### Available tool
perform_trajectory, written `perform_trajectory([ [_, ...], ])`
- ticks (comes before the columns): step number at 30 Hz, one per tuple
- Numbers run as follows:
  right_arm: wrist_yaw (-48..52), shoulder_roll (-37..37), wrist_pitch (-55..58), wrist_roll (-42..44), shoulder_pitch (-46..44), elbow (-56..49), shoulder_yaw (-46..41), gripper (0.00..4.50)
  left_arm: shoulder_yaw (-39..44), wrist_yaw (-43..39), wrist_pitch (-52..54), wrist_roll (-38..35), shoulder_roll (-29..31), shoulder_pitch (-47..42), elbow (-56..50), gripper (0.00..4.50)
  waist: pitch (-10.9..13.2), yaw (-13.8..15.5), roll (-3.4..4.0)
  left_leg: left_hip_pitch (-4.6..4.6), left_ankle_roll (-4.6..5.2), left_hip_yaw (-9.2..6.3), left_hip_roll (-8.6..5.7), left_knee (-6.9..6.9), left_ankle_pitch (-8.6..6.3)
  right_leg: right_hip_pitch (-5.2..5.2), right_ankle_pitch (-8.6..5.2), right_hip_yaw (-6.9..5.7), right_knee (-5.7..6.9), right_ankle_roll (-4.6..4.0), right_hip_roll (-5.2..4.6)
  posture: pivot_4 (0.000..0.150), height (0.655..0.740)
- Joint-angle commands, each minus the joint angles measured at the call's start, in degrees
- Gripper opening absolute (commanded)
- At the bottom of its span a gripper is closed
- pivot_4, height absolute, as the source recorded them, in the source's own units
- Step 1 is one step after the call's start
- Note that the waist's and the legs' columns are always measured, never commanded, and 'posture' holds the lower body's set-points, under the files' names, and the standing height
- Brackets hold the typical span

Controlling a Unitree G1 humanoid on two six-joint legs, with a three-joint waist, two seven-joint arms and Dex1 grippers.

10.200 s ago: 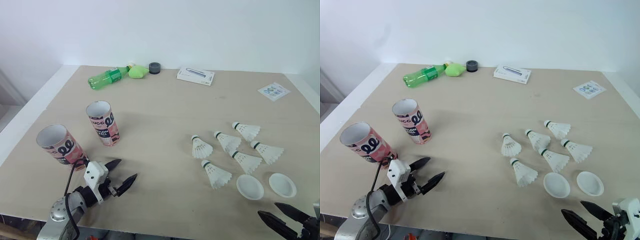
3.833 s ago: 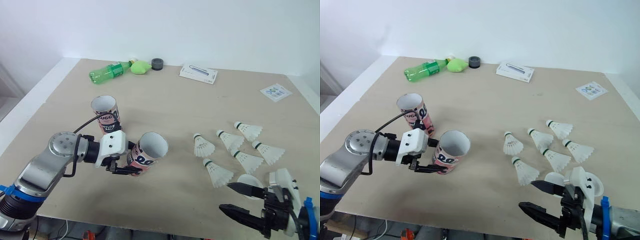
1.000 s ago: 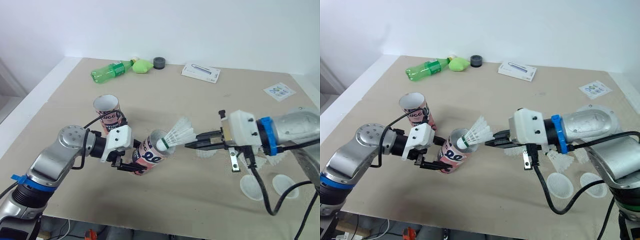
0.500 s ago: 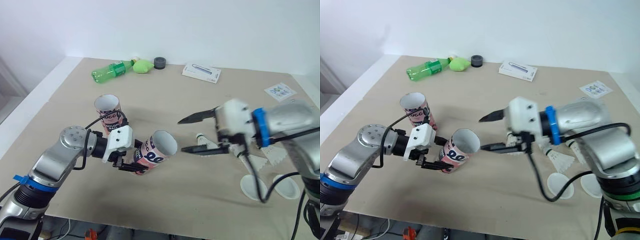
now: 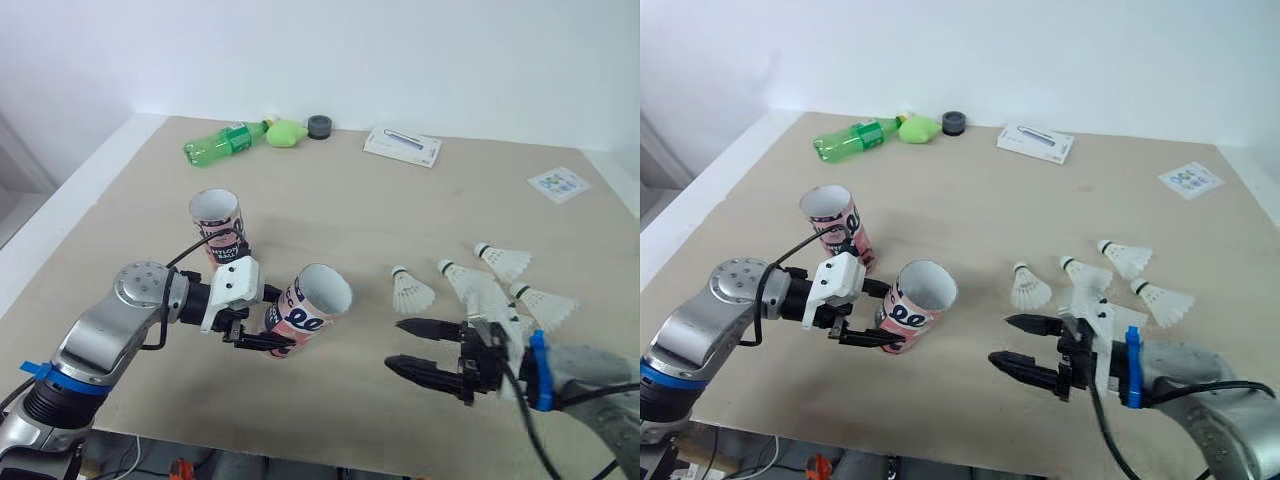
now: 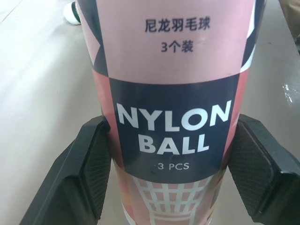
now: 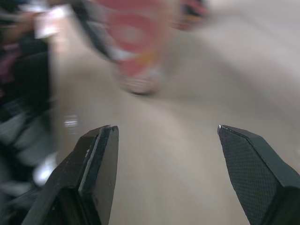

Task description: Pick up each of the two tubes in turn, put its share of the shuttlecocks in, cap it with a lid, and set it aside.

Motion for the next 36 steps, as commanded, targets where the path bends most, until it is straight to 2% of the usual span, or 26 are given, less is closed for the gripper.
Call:
perform_trajectory([
  [1, -4.73, 2.31, -1.74, -4.79, -1.09, 1.71, 3.91, 3.63, -2.15, -0.74, -0.16, -0.13, 0.17, 0.55, -0.92, 3.15, 0.02, -0.28, -0.07, 0.03, 0.04, 0.0, 0.0, 0.0, 0.04, 0.02, -0.03, -0.01, 0.0, -0.11, 0.0, 0.15, 0.7294],
  [6, -10.48, 6.68, -4.03, -11.92, -6.09, 6.88, 8.91, 3.63, -2.62, -0.73, -0.21, -0.24, -0.02, 0.1, -1.07, 3.15, 0.02, -0.48, -0.05, 0.02, 0.09, 0.03, 0.01, 0.0, 0.12, -0.01, -0.03, 0.04, 0.0, -0.27, 0.0, 0.15, 0.7294],
  [10, -12.19, 7.63, -5.09, -16.05, -7.92, 9.66, 10.89, 3.63, -2.81, -0.52, -0.22, 0.09, -0.13, -0.17, -1.02, 3.15, 0.02, -0.42, -0.05, -0.05, 0.09, -0.02, -0.02, -0.01, 0.11, -0.02, 0.1, -0.01, 0.0, -0.07, -0.01, 0.15, 0.7294],
  [15, -11.61, 7.92, -4.65, -15.32, -8.58, 9.87, 9.59, 3.63, -2.46, 0.01, 0.57, -0.47, -0.34, 0.03, -1.6, 3.15, 0.02, -0.42, -0.05, -0.08, 0.08, -0.02, -0.04, -0.05, 0.09, -0.04, 0.1, -0.02, -0.01, -0.14, -0.03, 0.15, 0.7294],
  [25, -15.68, 12.25, -5.45, -21.71, -15.43, 17.16, 13.52, 3.63, -1.83, 1.11, 1.69, -0.88, -0.16, 0.57, -2.47, 3.15, 0.03, -0.59, -0.04, -0.06, 0.14, -0.01, -0.04, -0.03, 0.15, -0.03, 0.14, 0.0, -0.01, -0.07, -0.03, 0.15, 0.7294],
  [28, -15.6, 12.19, -6.61, -23.53, -15.65, 18.71, 14.08, 2.83, -1.65, 1.48, 1.97, -1.02, -0.13, 0.73, -2.76, 3.15, 0.03, -0.59, -0.04, -0.09, 0.13, -0.01, -0.06, -0.03, 0.14, -0.04, 0.15, 0.0, -0.02, -0.09, -0.05, 0.15, 0.7294],
  [31, -15.4, 12.02, -7.56, -24.57, -15.45, 19.81, 13.6, 1.42, -1.29, 1.66, 2.4, -1.23, 0.05, 1.09, -3.26, 3.15, 0.03, -0.6, -0.03, -0.08, 0.13, -0.02, -0.06, -0.05, 0.14, -0.05, 0.15, -0.01, -0.02, -0.1, -0.04, 0.15, 0.7294],
  [34, -14.75, 12.02, -8.09, -24.6, -15.42, 20.03, 12.97, 0.25, -1.12, 1.86, 2.75, -1.39, 0.13, 1.24, -3.61, 3.15, 0.03, -0.6, -0.03, -0.07, 0.13, -0.02, -0.06, -0.05, 0.14, -0.04, 0.15, -0.01, -0.02, -0.08, -0.04, 0.15, 0.7294],
  [36, -14.81, 11.89, -8.26, -25.03, -15.76, 20.51, 12.9, 0.09, -1.11, 2.02, 2.86, -1.45, 0.2, 1.31, -3.81, 3.15, 0.03, -0.61, -0.03, -0.07, 0.13, -0.02, -0.06, -0.05, 0.14, -0.04, 0.15, 0.0, -0.02, -0.07, -0.04, 0.15, 0.7294],
])
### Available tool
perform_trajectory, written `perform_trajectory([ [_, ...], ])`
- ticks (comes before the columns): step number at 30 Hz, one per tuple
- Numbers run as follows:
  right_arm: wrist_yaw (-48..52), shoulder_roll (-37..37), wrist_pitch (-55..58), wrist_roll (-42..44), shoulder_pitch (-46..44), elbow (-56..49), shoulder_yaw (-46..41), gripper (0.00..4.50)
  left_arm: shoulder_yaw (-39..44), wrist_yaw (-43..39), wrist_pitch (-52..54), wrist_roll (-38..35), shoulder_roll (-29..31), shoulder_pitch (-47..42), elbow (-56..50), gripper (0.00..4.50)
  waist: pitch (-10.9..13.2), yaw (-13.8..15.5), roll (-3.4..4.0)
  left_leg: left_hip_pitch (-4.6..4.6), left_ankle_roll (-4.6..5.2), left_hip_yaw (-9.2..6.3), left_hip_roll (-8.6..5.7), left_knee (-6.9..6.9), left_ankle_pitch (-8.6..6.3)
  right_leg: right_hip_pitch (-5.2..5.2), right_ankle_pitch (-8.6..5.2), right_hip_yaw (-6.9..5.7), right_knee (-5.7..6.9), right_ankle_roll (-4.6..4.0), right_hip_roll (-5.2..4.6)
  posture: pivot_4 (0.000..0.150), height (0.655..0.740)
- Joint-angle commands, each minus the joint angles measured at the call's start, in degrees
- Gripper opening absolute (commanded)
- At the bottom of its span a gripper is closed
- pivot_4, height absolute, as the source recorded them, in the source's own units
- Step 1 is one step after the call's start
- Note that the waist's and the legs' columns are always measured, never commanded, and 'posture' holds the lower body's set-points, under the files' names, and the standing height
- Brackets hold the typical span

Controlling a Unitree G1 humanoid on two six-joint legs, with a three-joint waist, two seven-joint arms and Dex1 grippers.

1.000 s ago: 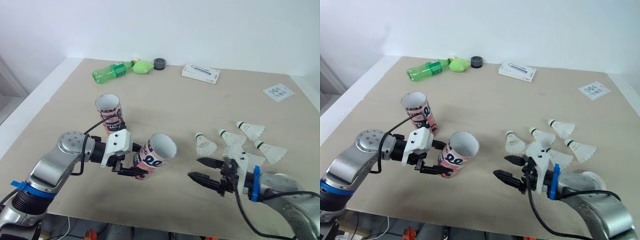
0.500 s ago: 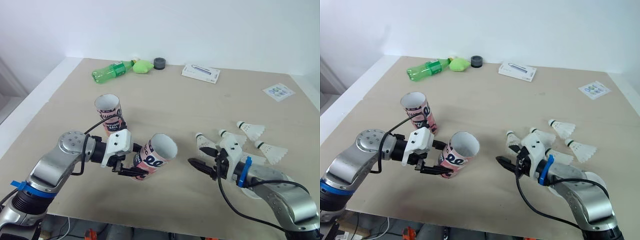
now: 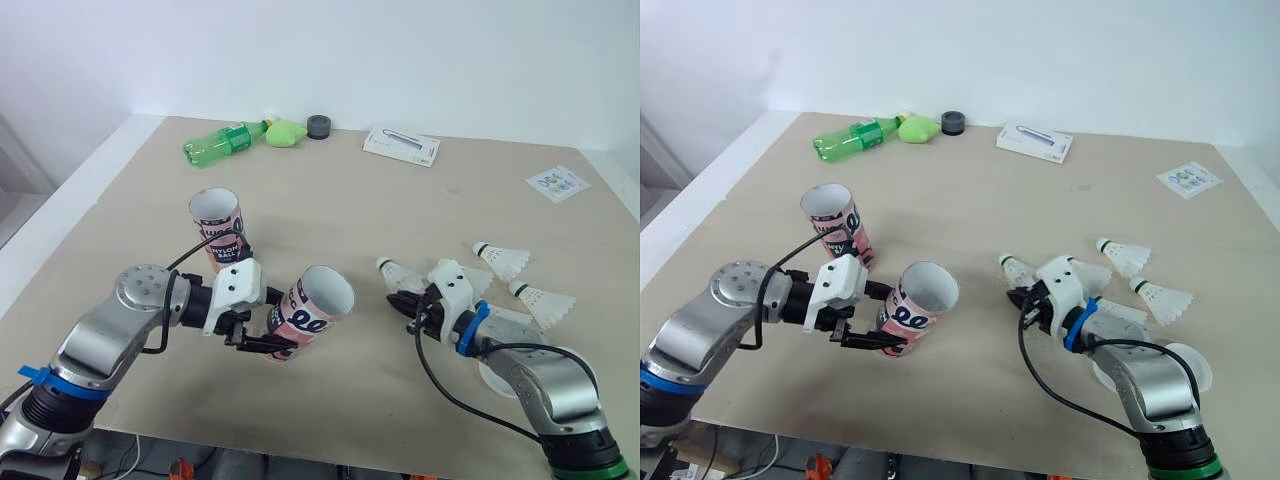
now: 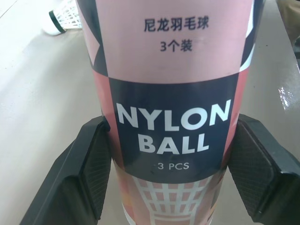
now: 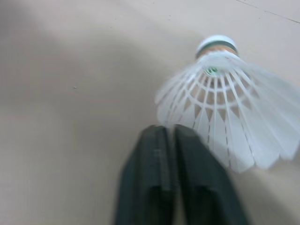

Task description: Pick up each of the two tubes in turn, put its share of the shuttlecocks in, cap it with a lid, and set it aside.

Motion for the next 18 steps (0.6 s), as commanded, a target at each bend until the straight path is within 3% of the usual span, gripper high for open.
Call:
perform_trajectory([
  [1, 0.4, -0.25, -1.34, -0.46, -0.83, -0.17, -1.7, 0.09, -1.1, 0.1, 0.73, -0.93, 0.02, 0.59, -1.43, 3.15, 0.0, 0.0, 0.0, 0.0, 0.0, 0.0, 0.0, 0.0, 0.0, 0.0, 0.0, 0.0, 0.0, 0.0, 0.0, 0.15, 0.7294],
  [8, 3.15, -1.78, -4.66, -0.03, -0.67, -0.75, -3.91, 0.09, -1.26, 0.25, 1.06, -0.9, 0.09, 0.84, -1.65, 3.15, 0.01, -0.01, 0.01, -0.01, 0.0, 0.0, 0.0, 0.0, 0.0, -0.01, 0.0, 0.0, 0.0, -0.02, 0.0, 0.15, 0.7294],
  [18, 21.96, -14.69, -4.14, 15.35, -2.0, -8.05, -17.46, 0.09, -1.85, -0.48, 0.29, -0.38, 0.25, 0.48, -0.6, 3.15, 0.09, -0.09, 0.15, 0.0, 0.0, -0.01, 0.0, -0.02, 0.0, 0.01, -0.01, -0.01, -0.01, -0.01, 0.0, 0.15, 0.7294],
])
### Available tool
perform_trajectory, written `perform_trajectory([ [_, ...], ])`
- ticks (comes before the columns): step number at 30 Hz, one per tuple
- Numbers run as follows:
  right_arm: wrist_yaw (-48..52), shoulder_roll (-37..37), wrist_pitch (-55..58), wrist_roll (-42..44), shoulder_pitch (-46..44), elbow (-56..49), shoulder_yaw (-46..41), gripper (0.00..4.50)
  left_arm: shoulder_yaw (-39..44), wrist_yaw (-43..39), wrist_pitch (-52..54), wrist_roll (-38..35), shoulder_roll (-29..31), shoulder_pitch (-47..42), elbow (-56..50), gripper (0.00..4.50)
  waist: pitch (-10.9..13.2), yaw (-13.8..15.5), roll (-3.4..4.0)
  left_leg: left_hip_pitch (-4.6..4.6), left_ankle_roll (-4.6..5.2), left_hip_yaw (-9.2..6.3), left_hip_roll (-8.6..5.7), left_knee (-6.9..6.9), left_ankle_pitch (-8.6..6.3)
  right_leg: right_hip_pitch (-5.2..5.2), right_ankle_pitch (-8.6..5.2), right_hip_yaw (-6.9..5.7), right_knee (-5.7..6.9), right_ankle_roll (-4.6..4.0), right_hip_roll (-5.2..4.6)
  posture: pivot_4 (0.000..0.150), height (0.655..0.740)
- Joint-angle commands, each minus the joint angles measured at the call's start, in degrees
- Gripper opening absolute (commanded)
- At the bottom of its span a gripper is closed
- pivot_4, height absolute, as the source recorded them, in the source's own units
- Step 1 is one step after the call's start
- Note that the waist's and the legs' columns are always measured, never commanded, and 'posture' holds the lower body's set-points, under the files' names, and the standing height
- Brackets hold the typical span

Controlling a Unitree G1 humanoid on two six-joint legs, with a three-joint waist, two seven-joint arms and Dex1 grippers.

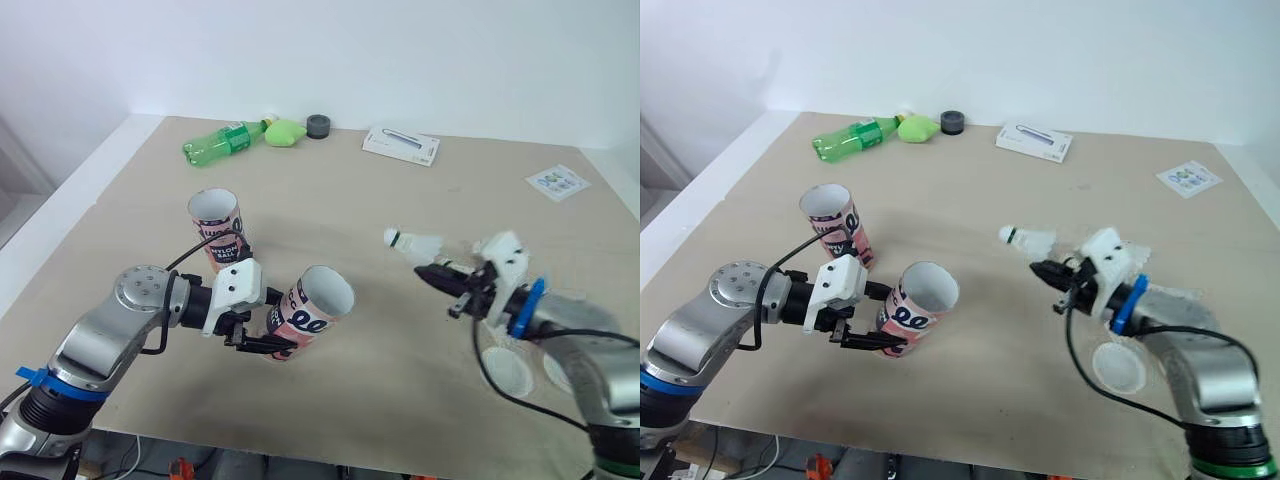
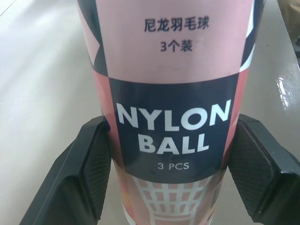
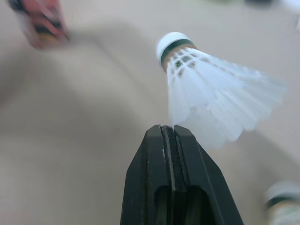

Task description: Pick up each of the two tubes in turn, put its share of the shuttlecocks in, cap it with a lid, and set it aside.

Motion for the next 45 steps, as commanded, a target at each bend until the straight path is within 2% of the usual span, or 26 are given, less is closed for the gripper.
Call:
perform_trajectory([
  [1, 8.64, -5.29, -0.03, 5.93, 0.35, -5.55, -4.04, 0.09, -1.93, -0.64, -0.23, -0.23, -0.02, 0.34, -0.03, 3.15, 0.01, 0.0, 0.01, 0.01, 0.0, 0.0, 0.0, -0.01, 0.0, 0.01, 0.0, 0.0, 0.0, 0.0, 0.0, 0.15, 0.7294],
  [3, 13.94, -8.97, -0.45, 8.62, 0.82, -7.74, -5.54, 0.09, -1.98, -0.8, -0.3, -0.21, 0.02, 0.27, 0.11, 3.15, 0.01, 0.01, 0.02, 0.0, 0.0, -0.01, 0.0, -0.02, 0.0, 0.02, -0.01, -0.02, -0.03, 0.0, -0.01, 0.15, 0.7294],
  [6, 19.33, -14.87, -0.81, 10.45, -3.08, -9.89, -5.25, 0.09, -2.12, -1.16, -0.43, -0.23, 0.11, 0.12, 0.43, 3.15, 0.11, -0.1, 0.18, 0.0, 0.0, 0.02, -0.01, -0.02, -0.01, 0.02, -0.01, 0.01, -0.05, 0.03, -0.03, 0.15, 0.7294],
  [10, 22.33, -18.83, -4.07, 7.92, -10.35, -10.39, -0.81, 0.09, -2.41, -1.34, -0.64, -0.17, -0.03, -0.32, 0.91, 3.15, 0.12, -0.16, 0.2, 0.04, 0.01, 0.05, 0.02, 0.0, 0.0, 0.0, -0.04, 0.02, -0.08, 0.04, -0.02, 0.15, 0.7294],
  [12, 22.49, -19.31, -5.91, 5.11, -13.91, -10.28, 2.77, 0.09, -2.47, -1.41, -0.66, -0.26, -0.07, -0.6, 1.07, 3.15, 0.14, -0.14, 0.17, 0.05, 0.01, 0.02, 0.04, -0.01, 0.0, 0.02, -0.14, -0.02, -0.13, -0.14, -0.02, 0.15, 0.7294],
  [15, 22.81, -18.81, -7.33, 2.73, -17.98, -10.01, 6.87, 0.09, -2.47, -1.54, -0.62, -0.33, -0.19, -0.87, 1.27, 3.15, 0.15, -0.14, 0.19, -0.02, 0.01, 0.11, 0.01, -0.01, 0.0, -0.05, 0.01, 0.07, -0.15, 0.06, -0.06, 0.15, 0.7294],
  [30, 25.49, -15.2, -16.06, -11.02, -27.0, -5.8, 20.22, 0.09, -2.58, -1.47, -0.8, -0.38, -0.19, -0.96, 1.5, 3.15, 0.16, -0.11, 0.21, -0.03, -0.01, 0.08, 0.01, -0.02, -0.03, -0.06, 0.01, 0.0, -0.15, 0.01, -0.06, 0.15, 0.7294],
  [31, 25.6, -14.69, -15.98, -11.49, -27.83, -5.52, 20.9, 0.64, -2.61, -1.48, -0.78, -0.4, -0.26, -1.05, 1.58, 3.15, 0.16, -0.08, 0.21, -0.03, -0.01, 0.09, 0.01, -0.02, -0.03, -0.07, 0.01, 0.01, -0.15, 0.01, -0.06, 0.15, 0.7294],
  [33, 25.93, -13.72, -16.82, -12.04, -29.1, -5.26, 21.67, 0.92, -2.76, -1.38, -0.85, -0.31, -0.44, -1.16, 1.75, 3.15, 0.16, -0.09, 0.2, -0.04, -0.01, 0.07, 0.01, -0.02, -0.03, -0.06, 0.02, -0.01, -0.15, -0.01, -0.07, 0.15, 0.7294],
  [34, 26.2, -13.15, -16.77, -11.53, -29.8, -5.32, 21.75, 1.52, -2.8, -1.31, -0.84, -0.3, -0.5, -1.13, 1.74, 3.15, 0.16, -0.09, 0.2, -0.04, -0.01, 0.09, 0.0, -0.02, -0.03, -0.06, 0.03, 0.01, -0.15, -0.04, -0.07, 0.15, 0.7294],
  [36, 27.05, -12.6, -15.65, -9.09, -30.27, -6.27, 21.02, 2.13, -2.72, -1.22, -0.73, -0.43, -0.54, -1.01, 1.6, 3.15, 0.16, -0.08, 0.21, -0.04, -0.01, 0.08, 0.0, -0.02, -0.03, -0.06, 0.05, 0.0, -0.15, -0.06, -0.07, 0.15, 0.7294],
  [38, 27.75, -12.46, -14.43, -6.48, -30.2, -7.37, 19.76, 3.12, -2.63, -1.15, -0.73, -0.46, -0.5, -0.83, 1.54, 3.15, 0.16, -0.06, 0.21, -0.05, -0.01, 0.06, -0.01, -0.02, -0.03, -0.05, 0.06, -0.01, -0.14, -0.09, -0.08, 0.15, 0.7294],
  [39, 27.62, -12.55, -13.74, -5.51, -30.05, -7.69, 19.02, 3.41, -2.63, -1.09, -0.69, -0.48, -0.52, -0.79, 1.52, 3.15, 0.16, -0.06, 0.21, -0.05, -0.01, 0.05, -0.01, -0.02, -0.03, -0.04, 0.06, -0.03, -0.14, -0.1, -0.08, 0.15, 0.7294],
  [40, 27.83, -13.01, -12.55, -4.02, -29.76, -7.77, 18.12, 4.06, -2.62, -1.02, -0.62, -0.52, -0.54, -0.73, 1.44, 3.15, 0.16, -0.06, 0.21, -0.05, -0.01, 0.05, -0.01, -0.02, -0.03, -0.04, 0.07, -0.03, -0.14, -0.12, -0.08, 0.15, 0.7294],
  [41, 28.33, -13.84, -11.81, -2.74, -28.92, -7.68, 16.81, 4.47, -2.62, -0.94, -0.57, -0.54, -0.55, -0.64, 1.33, 3.15, 0.16, -0.04, 0.21, -0.05, -0.01, 0.05, -0.01, -0.02, -0.03, -0.04, 0.08, -0.02, -0.14, -0.13, -0.09, 0.15, 0.7294],
  [45, 28.72, -16.56, -7.92, 1.94, -23.24, -6.7, 10.26, 4.47, -2.74, -0.64, -0.54, -0.5, -0.7, -0.24, 0.94, 3.15, 0.16, 0.12, 0.19, -0.05, -0.01, 0.03, -0.03, -0.01, -0.03, 0.0, 0.1, -0.05, -0.15, -0.15, -0.11, 0.15, 0.7294],
])
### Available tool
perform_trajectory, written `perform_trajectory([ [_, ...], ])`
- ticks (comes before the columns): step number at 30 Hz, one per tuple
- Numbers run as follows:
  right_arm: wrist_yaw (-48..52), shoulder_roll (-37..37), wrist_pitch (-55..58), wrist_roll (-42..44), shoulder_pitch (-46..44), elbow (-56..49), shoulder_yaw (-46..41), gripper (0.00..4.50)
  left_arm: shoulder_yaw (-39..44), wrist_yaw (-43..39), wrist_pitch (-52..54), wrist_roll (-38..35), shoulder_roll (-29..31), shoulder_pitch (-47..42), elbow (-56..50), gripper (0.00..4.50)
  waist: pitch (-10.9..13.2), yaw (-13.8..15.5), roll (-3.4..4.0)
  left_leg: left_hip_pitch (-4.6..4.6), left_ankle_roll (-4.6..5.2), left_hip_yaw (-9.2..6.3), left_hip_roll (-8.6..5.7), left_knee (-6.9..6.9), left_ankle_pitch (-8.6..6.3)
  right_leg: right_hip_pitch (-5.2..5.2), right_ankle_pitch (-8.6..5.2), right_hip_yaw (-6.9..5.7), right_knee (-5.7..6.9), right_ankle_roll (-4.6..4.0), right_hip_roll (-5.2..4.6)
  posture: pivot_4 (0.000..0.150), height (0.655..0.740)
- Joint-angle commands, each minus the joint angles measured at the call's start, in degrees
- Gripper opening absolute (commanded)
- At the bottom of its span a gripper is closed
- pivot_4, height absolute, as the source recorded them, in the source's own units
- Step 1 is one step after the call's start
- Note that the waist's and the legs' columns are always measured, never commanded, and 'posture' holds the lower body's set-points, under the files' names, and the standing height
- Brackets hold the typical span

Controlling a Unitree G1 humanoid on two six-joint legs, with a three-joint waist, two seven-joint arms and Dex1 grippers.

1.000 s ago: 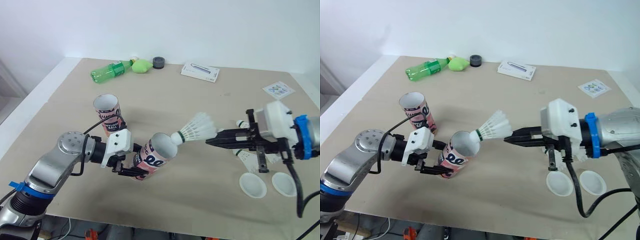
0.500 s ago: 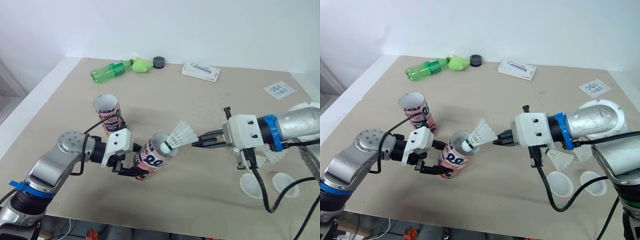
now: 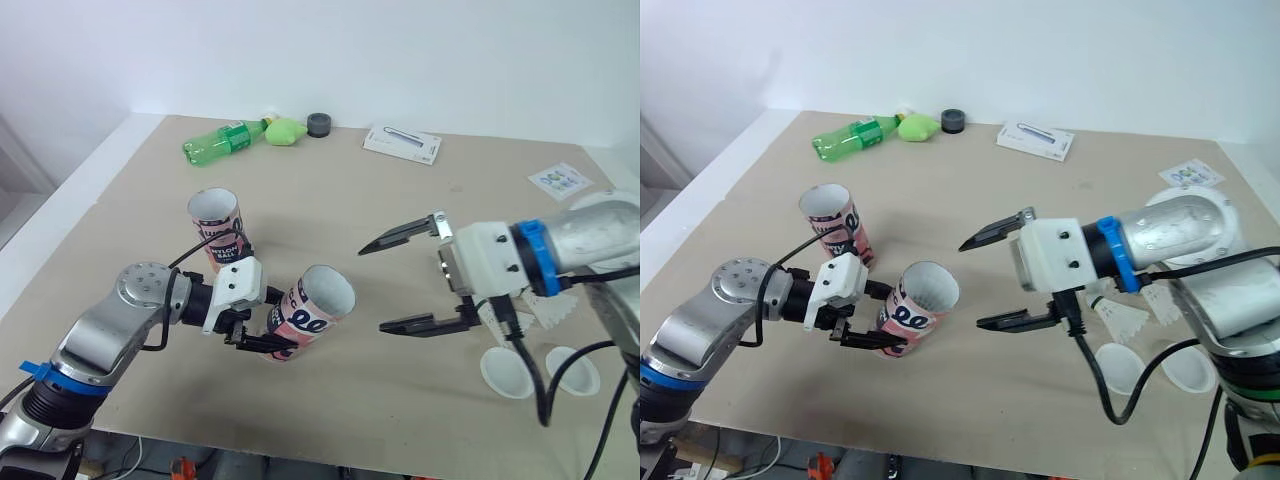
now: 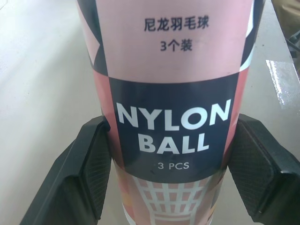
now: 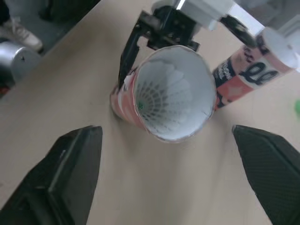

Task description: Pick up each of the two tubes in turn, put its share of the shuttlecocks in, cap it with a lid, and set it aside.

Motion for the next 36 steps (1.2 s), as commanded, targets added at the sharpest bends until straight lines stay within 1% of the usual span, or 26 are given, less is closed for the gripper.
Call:
perform_trajectory([
  [1, -0.48, -1.86, 3.33, 4.32, 4.73, 0.13, -7.67, 4.47, -2.04, 0.38, 0.44, -0.08, -0.54, 0.88, -0.89, 3.15, 0.0, 0.02, 0.0, 0.01, 0.0, 0.0, 0.0, 0.0, 0.0, 0.02, 0.0, 0.0, 0.0, 0.0, 0.0, 0.15, 0.7294],
  [3, -3.59, -2.31, 7.46, 5.55, 9.76, 0.64, -11.72, 4.47, -1.98, 0.59, 0.52, -0.18, -0.59, 1.16, -1.26, 3.15, 0.0, 0.0, 0.0, 0.01, 0.0, -0.01, -0.01, 0.0, 0.0, 0.02, 0.0, 0.0, 0.0, 0.0, 0.0, 0.15, 0.7294],
  [7, -7.45, -0.57, 13.7, 6.94, 26.35, -0.77, -24.16, 4.47, -1.98, 1.15, 0.67, -0.34, -0.68, 1.81, -2.14, 3.15, -0.01, 0.59, -0.04, -0.01, 0.0, -0.04, -0.04, 0.02, 0.0, 0.04, 0.0, -0.01, 0.0, 0.01, -0.01, 0.15, 0.7294],
  [10, -8.16, 1.9, 17.19, 7.25, 39.22, -4.02, -33.69, 4.47, -2.38, 1.54, 0.56, -0.19, -1.09, 2.23, -2.63, 3.15, -0.03, 1.16, 0.0, -0.03, 0.01, -0.01, -0.08, -0.02, -0.01, -0.01, -0.03, 0.03, -0.01, 0.05, -0.02, 0.15, 0.7294],
  [14, -7.81, 6.01, 20.59, 7.63, 53.69, -6.04, -45.3, 4.47, -3.58, 1.68, -0.01, -0.07, -2.52, 2.12, -2.66, 3.15, -0.05, 1.39, 0.05, -0.02, 0.01, -0.06, -0.08, -0.02, -0.04, 0.05, -0.15, -0.01, -0.01, 0.2, 0.0, 0.15, 0.7294],
  [15, -7.51, 6.91, 20.64, 7.2, 56.59, -5.96, -47.28, 4.47, -3.93, 1.6, -0.36, 0.01, -2.95, 1.91, -2.38, 3.15, -0.05, 1.4, 0.05, 0.01, 0.01, -0.05, -0.08, 0.0, -0.04, 0.06, -0.23, 0.0, -0.01, 0.35, 0.0, 0.15, 0.7294],
  [17, -6.86, 8.47, 20.46, 6.92, 61.16, -5.1, -50.37, 4.47, -4.66, 1.53, -0.89, 0.1, -4.0, 1.27, -1.75, 3.15, -0.05, 1.37, 0.04, 0.03, 0.01, -0.05, -0.11, 0.04, -0.03, 0.12, -0.22, 0.04, -0.04, 0.39, -0.01, 0.15, 0.7294],
  [19, -7.45, 9.75, 20.09, 5.87, 64.42, -2.28, -51.86, 4.47, -5.45, 1.58, -1.84, 0.38, -5.66, 0.3, -0.66, 3.15, -0.05, 1.31, 0.03, 0.03, 0.02, 0.0, -0.11, 0.09, -0.02, 0.14, -0.25, 0.11, -0.12, 0.25, -0.01, 0.15, 0.7294],
  [22, -7.54, 10.6, 18.25, 4.54, 67.35, 0.25, -52.3, 4.47, -6.05, 1.58, -1.95, 0.32, -6.99, -0.61, 0.04, 3.15, -0.04, 1.22, 0.02, 0.02, 0.1, 0.07, -0.1, 0.12, 0.04, 0.14, -0.12, 0.2, -0.26, 0.21, -0.01, 0.15, 0.7294],
  [24, -8.48, 10.98, 16.97, 3.21, 67.65, 2.42, -51.69, 4.47, -6.38, 1.42, -1.9, 0.34, -7.28, -0.87, 0.33, 3.15, -0.06, 1.13, 0.05, 0.03, 0.12, 0.12, -0.07, 0.12, 0.06, 0.14, -0.05, 0.23, -0.33, 0.18, -0.01, 0.15, 0.7294],
  [28, -11.62, 10.95, 13.29, 0.5, 63.43, 8.26, -47.43, 4.47, -7.53, 1.11, -3.33, 1.82, -7.38, -1.13, 1.98, 3.15, -0.08, 1.14, 0.09, 0.01, 0.12, 0.11, -0.07, 0.11, 0.06, 0.14, 0.02, 0.23, -0.51, 0.22, 0.0, 0.15, 0.7294],
  [32, -13.82, 10.03, 13.81, 0.29, 58.1, 12.56, -43.69, 4.47, -7.94, 1.81, -5.15, 3.48, -8.53, -2.0, 5.04, 3.15, -0.1, 1.32, 0.15, -0.04, 0.12, 0.12, -0.13, 0.08, 0.06, 0.24, 0.07, 0.28, -0.66, 0.3, -0.02, 0.15, 0.7294],
  [36, -14.38, 9.6, 14.11, -0.1, 56.09, 14.81, -41.39, 4.47, -8.04, 2.88, -6.1, 4.42, -9.62, -2.55, 6.62, 3.15, -0.11, 1.37, 0.16, -0.05, 0.15, 0.05, -0.23, 0.09, 0.07, 0.33, 0.06, 0.32, -0.7, 0.37, -0.03, 0.15, 0.7294],
])
